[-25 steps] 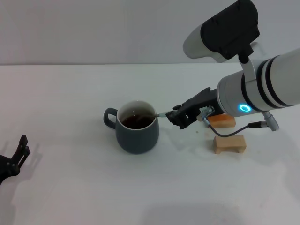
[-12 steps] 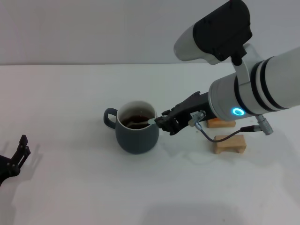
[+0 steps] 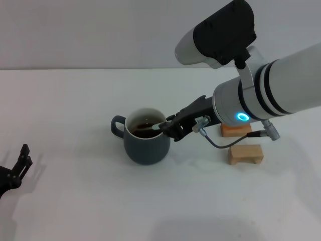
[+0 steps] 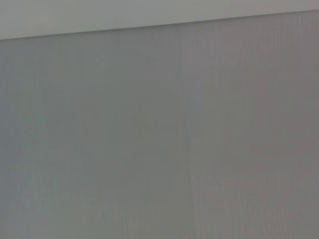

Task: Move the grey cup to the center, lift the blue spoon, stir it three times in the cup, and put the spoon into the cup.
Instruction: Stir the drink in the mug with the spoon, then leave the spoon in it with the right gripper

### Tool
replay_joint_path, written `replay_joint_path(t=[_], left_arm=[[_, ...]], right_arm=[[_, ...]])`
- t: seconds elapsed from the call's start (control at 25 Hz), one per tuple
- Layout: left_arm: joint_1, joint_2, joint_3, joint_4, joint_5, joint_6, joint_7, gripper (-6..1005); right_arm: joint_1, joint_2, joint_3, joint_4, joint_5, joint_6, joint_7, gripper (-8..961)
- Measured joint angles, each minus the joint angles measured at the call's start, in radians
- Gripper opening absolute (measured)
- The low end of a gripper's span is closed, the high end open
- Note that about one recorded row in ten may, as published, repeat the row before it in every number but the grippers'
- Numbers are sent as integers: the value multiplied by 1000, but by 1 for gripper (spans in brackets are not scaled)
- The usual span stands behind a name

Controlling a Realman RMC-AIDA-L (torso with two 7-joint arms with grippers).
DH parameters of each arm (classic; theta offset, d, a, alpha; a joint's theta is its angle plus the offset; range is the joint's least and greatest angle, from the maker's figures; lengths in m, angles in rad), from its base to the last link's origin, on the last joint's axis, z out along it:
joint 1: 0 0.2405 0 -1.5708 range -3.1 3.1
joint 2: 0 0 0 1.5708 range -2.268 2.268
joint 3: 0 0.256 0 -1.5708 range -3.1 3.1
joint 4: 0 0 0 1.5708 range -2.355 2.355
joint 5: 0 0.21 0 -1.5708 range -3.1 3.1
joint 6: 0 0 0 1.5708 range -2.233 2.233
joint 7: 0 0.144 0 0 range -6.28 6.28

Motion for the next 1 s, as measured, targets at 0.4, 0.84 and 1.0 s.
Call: replay_joint_path(t=[0.4,0.84,1.0], left_arm=[[-3,0,0,2,0,0,0,850],[-3,-2,0,-5,0,-6,0,850],[-3,-2,0,-6,0,-3,0,850]], right_arm=[[25,-4,29,-61,-7,-26,-38,247],[-23,-2,51,2,-8,46,-45,252],[-34,1,35,34,-1,59,-37,254]])
